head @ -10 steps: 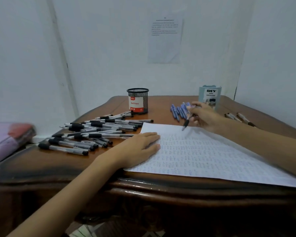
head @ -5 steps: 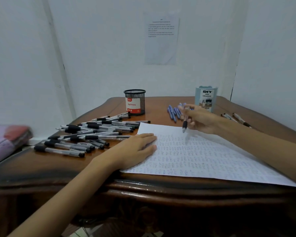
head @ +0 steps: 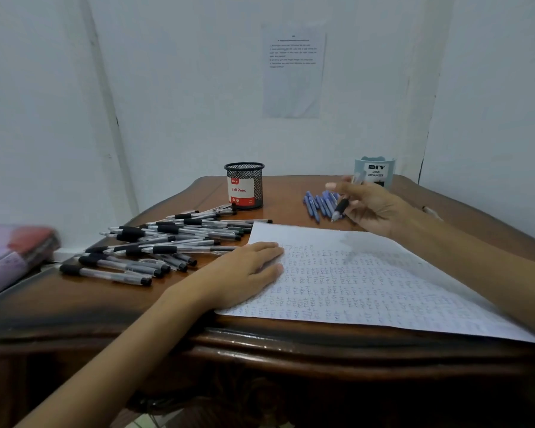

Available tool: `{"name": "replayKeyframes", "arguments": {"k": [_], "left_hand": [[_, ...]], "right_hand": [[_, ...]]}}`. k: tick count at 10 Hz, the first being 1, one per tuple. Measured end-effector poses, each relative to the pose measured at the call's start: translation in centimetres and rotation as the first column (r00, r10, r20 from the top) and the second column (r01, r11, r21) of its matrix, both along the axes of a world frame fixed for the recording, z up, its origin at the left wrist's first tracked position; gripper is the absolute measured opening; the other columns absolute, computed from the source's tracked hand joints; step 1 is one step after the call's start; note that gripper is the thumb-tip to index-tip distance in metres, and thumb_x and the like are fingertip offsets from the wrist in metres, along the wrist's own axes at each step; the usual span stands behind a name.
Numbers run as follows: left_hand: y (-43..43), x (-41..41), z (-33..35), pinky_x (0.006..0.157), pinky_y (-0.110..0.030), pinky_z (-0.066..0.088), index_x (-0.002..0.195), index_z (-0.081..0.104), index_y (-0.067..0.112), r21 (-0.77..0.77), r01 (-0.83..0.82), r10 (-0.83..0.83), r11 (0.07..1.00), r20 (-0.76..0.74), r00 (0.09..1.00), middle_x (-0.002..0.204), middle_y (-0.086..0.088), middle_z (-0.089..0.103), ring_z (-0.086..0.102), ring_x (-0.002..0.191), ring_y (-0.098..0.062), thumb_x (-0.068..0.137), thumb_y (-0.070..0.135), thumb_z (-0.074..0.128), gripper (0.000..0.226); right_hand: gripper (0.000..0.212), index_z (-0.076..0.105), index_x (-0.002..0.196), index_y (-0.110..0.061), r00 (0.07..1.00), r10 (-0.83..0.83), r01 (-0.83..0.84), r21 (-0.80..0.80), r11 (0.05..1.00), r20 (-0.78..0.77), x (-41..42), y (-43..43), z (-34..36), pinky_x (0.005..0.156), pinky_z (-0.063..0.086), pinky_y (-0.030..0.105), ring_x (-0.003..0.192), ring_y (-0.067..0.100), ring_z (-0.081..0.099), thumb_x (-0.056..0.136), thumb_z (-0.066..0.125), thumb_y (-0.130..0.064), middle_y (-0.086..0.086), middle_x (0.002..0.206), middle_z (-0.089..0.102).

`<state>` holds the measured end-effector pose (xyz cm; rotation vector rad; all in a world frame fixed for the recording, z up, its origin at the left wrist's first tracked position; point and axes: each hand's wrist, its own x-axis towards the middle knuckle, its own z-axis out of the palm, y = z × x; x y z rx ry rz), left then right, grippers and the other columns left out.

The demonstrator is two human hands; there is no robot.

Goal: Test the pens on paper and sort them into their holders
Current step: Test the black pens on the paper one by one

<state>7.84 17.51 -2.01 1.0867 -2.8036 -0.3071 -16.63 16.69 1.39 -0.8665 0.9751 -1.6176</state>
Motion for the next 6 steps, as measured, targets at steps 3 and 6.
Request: {"name": "replayKeyframes", "arguments": {"k": [3, 6], "left_hand": [[0.0, 0.0, 0.1, 0.108, -0.021, 0.014, 0.148, 0.021, 0.027, 0.008, 0.001, -0.001, 1.000, 0.002, 1.000, 0.155, 0.010, 0.019, 0.020, 0.139, -0.006, 0.099, 0.042, 0.028, 0.051], [0.1, -0.1, 0.1, 0.107, -0.020, 0.014, 0.148, 0.020, 0.028, 0.016, -0.007, 0.006, 1.000, 0.009, 1.000, 0.155, 0.011, 0.018, 0.020, 0.139, -0.007, 0.099, 0.042, 0.027, 0.051]], "right_hand": [[0.021, 0.061, 0.103, -0.004, 0.971, 0.126, -0.119, 0.044, 0.992, -0.201, 0.1, 0.3, -1.2, 0.052, 0.057, 0.025, 0.054, 0.015, 0.066, 0.095, 0.050, -0.020, 0.010, 0.068, 0.064], [0.039, 0.042, 0.055, -0.012, 0.731, -0.050, 0.041, -0.030, 0.999, -0.681, 1.6, 0.0, -3.2, 0.032, 0.032, 0.015, 0.030, 0.007, 0.038, 0.081, 0.071, -0.020, -0.003, 0.038, 0.045]]}}
